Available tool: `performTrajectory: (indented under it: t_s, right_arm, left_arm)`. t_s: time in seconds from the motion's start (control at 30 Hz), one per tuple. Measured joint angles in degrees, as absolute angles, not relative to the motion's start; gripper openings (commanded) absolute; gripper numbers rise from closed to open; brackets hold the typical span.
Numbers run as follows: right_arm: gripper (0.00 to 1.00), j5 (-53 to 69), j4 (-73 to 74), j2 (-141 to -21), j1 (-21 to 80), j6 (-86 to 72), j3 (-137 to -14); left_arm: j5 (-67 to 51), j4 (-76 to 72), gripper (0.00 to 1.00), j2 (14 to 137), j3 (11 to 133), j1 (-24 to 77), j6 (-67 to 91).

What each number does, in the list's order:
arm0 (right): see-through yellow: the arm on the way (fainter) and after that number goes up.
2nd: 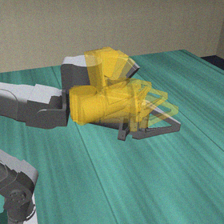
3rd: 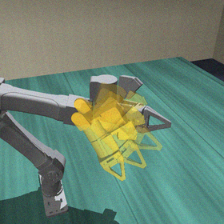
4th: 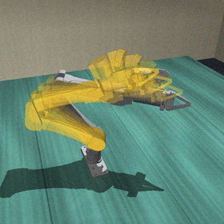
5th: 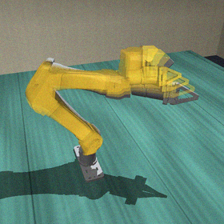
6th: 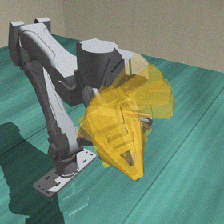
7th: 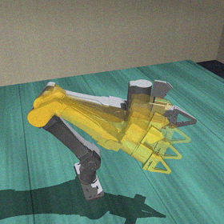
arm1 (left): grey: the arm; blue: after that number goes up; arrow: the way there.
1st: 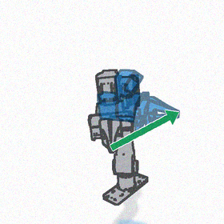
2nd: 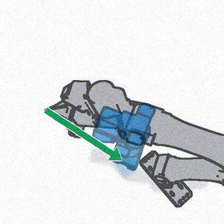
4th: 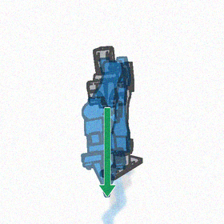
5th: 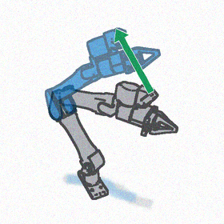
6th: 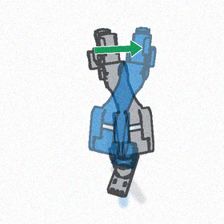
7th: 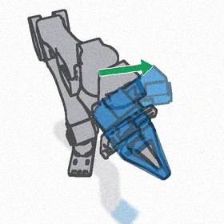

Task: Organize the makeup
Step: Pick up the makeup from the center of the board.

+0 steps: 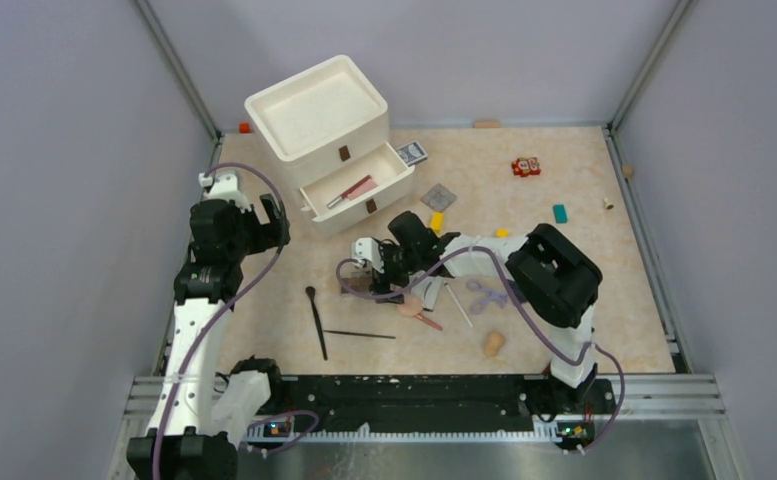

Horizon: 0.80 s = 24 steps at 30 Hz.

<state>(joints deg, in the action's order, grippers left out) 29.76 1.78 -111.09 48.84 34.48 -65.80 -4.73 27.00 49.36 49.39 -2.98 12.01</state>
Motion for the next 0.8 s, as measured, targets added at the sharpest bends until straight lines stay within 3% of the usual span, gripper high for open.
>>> performTrajectory:
  t_s: [0.8]
  right_arm:
    - [0.74, 32.2, 3.9, -112.3, 49.4, 34.4, -66.5]
  left_arm:
    - [-4.9, 27.0, 0.99, 49.4, 49.4, -3.0, 12.0]
